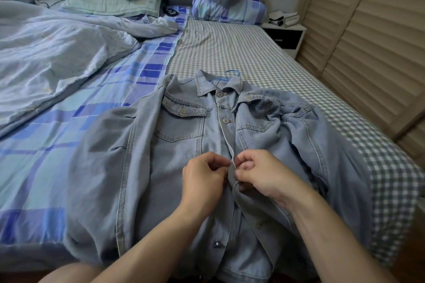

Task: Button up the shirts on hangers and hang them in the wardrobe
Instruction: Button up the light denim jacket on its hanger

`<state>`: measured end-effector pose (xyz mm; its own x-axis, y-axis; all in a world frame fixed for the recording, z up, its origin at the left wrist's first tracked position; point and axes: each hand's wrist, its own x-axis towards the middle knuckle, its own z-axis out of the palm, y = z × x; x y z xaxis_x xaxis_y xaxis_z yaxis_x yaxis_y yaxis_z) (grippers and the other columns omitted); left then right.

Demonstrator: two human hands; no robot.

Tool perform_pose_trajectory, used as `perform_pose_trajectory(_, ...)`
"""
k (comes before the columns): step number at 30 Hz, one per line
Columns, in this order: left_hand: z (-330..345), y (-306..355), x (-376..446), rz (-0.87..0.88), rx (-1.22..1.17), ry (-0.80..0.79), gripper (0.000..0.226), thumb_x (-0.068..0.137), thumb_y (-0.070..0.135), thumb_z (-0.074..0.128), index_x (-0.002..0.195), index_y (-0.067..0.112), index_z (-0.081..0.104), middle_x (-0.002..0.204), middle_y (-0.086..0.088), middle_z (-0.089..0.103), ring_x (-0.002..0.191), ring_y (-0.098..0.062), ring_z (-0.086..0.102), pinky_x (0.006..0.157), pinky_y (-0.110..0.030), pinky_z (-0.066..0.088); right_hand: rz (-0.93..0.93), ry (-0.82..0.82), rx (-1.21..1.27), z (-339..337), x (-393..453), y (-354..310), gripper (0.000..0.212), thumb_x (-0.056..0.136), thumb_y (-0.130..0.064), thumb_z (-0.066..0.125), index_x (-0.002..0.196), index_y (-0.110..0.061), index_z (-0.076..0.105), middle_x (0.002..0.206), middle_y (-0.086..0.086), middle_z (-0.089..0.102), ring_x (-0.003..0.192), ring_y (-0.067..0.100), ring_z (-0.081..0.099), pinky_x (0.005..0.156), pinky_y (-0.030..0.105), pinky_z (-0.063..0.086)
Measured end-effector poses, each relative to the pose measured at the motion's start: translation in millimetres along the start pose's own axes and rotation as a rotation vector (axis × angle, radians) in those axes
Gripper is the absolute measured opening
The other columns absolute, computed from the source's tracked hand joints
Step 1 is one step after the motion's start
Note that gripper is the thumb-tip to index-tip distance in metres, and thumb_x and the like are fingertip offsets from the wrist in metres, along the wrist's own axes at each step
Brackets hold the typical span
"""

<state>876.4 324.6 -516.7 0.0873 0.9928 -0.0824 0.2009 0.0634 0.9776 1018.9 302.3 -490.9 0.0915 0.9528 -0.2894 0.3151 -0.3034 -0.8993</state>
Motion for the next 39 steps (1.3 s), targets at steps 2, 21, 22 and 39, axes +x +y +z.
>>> perform_pose_trajectory(2, -0.4, -1.1, 2.8, -0.027, 0.019, -0.020, 0.023, 0.077, 0.011, 0.072, 0.076, 0.033, 0.076, 0.066, 0.005, 0.073, 0.062, -0.016, 0.067, 0.068, -0.036, 0.059, 0.021, -0.039, 0.083, -0.8, -5.0, -2.0, 0.030, 0.088, 0.021, 0.043, 0.095, -0.003, 0.061, 0.074, 0.010, 0.069, 0.061, 0.017, 0.069, 0.066, 0.032, 0.060)
perform_pose_trajectory(21, -5.4, -10.1, 7.7, -0.109, -0.264, -0.025, 0.024, 0.079, -0.010, 0.070, 0.077, 0.014, 0.064, 0.069, -0.007, 0.065, 0.068, -0.021, 0.059, 0.065, -0.033, 0.047, -0.598, 0.221, -0.546, 0.0, 7.4, 8.1, 0.013, 0.088, -0.014, 0.074, 0.090, -0.028, 0.074, 0.083, -0.011, 0.057, 0.078, 0.001, 0.056, 0.072, 0.011, 0.040)
perform_pose_trajectory(22, -5.0, -9.6, 6.7, -0.054, -0.192, -0.028, 0.021, 0.075, -0.004, 0.070, 0.075, 0.017, 0.067, 0.067, -0.005, 0.066, 0.065, -0.017, 0.058, 0.064, -0.033, 0.046, -0.629, 0.193, -0.557, -5.9, 8.6, 4.7, 0.017, 0.088, -0.011, 0.073, 0.091, -0.027, 0.077, 0.085, -0.011, 0.060, 0.079, 0.001, 0.058, 0.074, 0.012, 0.042)
perform_pose_trajectory(39, -16.7, -2.0, 15.2, 0.122, 0.149, -0.161, 0.036, 0.080, -0.002, 0.067, 0.092, 0.026, 0.047, 0.059, 0.007, 0.063, 0.057, -0.010, 0.051, 0.061, -0.032, 0.041, -1.327, -0.073, -1.339, -41.2, 35.8, -25.2, 0.014, 0.089, -0.009, 0.063, 0.076, -0.012, 0.058, 0.072, 0.003, 0.052, 0.061, 0.021, 0.050, 0.050, 0.035, 0.041)
